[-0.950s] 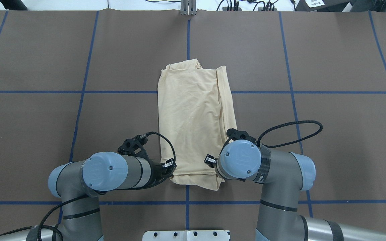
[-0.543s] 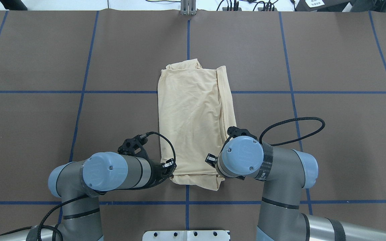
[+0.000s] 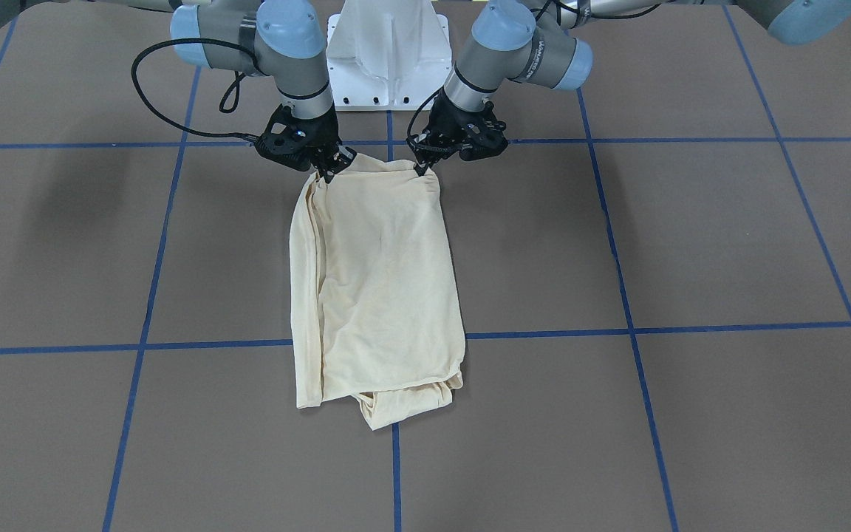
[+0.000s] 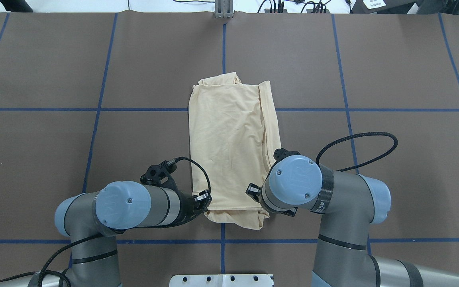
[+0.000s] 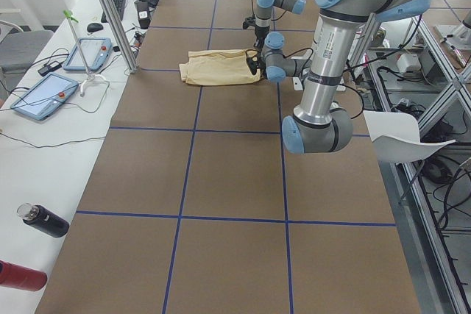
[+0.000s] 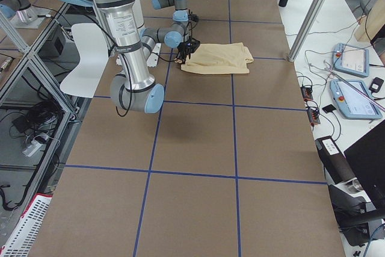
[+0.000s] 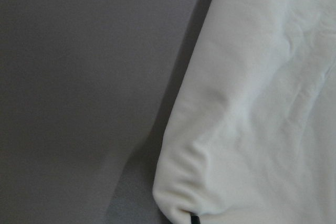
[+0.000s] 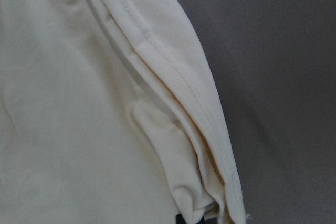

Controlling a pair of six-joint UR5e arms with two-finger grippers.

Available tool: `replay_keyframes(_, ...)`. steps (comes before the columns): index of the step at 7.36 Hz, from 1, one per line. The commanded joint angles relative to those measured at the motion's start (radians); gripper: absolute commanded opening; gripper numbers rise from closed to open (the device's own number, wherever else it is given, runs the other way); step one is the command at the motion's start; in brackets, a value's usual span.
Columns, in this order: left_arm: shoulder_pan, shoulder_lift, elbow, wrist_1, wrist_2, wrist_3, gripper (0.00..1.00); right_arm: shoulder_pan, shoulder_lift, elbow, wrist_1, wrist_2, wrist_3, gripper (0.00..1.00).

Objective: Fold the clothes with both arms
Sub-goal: 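Lift the shirt's near end with both grippers and carry it away from the robot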

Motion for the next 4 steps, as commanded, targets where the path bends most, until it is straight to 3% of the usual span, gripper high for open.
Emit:
replay_keyframes(1, 0.059, 0.009, -0.040, 0.033, -0.001, -0.001, 0.00, -0.020, -0.008, 0.016, -0.008, 0.007, 0.000, 0.00)
replay_keyframes(4, 0.102, 0.009, -0.065, 0.072, -0.001, -0.001, 0.00, -0.056, -0.059, 0.076, -0.010, 0.013, 0.000, 0.00)
